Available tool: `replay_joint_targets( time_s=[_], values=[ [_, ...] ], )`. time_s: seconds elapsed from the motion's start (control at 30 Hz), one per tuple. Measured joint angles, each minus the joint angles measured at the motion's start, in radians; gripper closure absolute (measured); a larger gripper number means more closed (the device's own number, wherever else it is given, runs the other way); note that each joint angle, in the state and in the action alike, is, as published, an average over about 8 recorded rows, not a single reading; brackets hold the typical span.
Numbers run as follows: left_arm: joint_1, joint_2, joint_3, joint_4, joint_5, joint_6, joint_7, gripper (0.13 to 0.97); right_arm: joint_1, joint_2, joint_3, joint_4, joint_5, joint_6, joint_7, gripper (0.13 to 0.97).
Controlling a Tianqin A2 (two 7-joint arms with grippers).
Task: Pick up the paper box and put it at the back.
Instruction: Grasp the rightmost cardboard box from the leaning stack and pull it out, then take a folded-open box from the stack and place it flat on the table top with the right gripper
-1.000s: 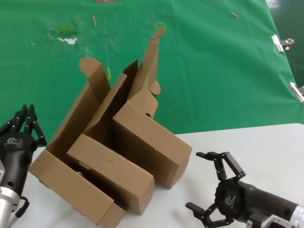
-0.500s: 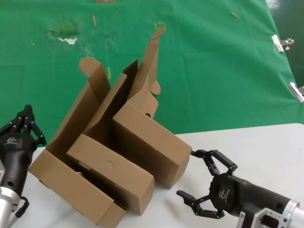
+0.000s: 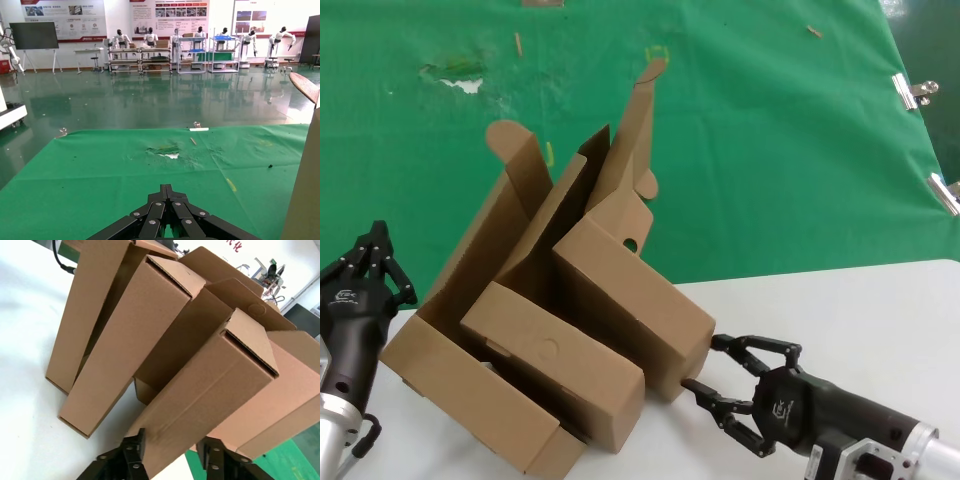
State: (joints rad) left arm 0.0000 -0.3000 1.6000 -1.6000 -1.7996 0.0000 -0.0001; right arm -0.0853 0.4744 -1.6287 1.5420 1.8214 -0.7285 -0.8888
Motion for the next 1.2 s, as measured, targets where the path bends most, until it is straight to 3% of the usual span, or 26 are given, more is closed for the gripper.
replay_joint_targets(
  time_s=[0.23,0.53,1.03,1.2],
  values=[
    [0.000,0.000,0.000,0.000,0.000,0.000,0.000,0.957,0.000,0.001,-0.006,0.002,0.008,-0.003,0.003,0.782],
    [0.000,0.000,0.000,0.000,0.000,0.000,-0.001,0.957,0.001,0.006,-0.004,0.001,0.026,-0.016,0.015,0.901],
    [0.000,0.000,0.000,0.000,0.000,0.000,-0.001,0.957,0.002,0.018,0.006,0.007,0.043,-0.028,0.041,0.955],
    [0.000,0.000,0.000,0.000,0.000,0.000,-0.001,0.957,0.025,0.067,0.024,0.031,0.016,0.007,0.105,0.956]
  ],
)
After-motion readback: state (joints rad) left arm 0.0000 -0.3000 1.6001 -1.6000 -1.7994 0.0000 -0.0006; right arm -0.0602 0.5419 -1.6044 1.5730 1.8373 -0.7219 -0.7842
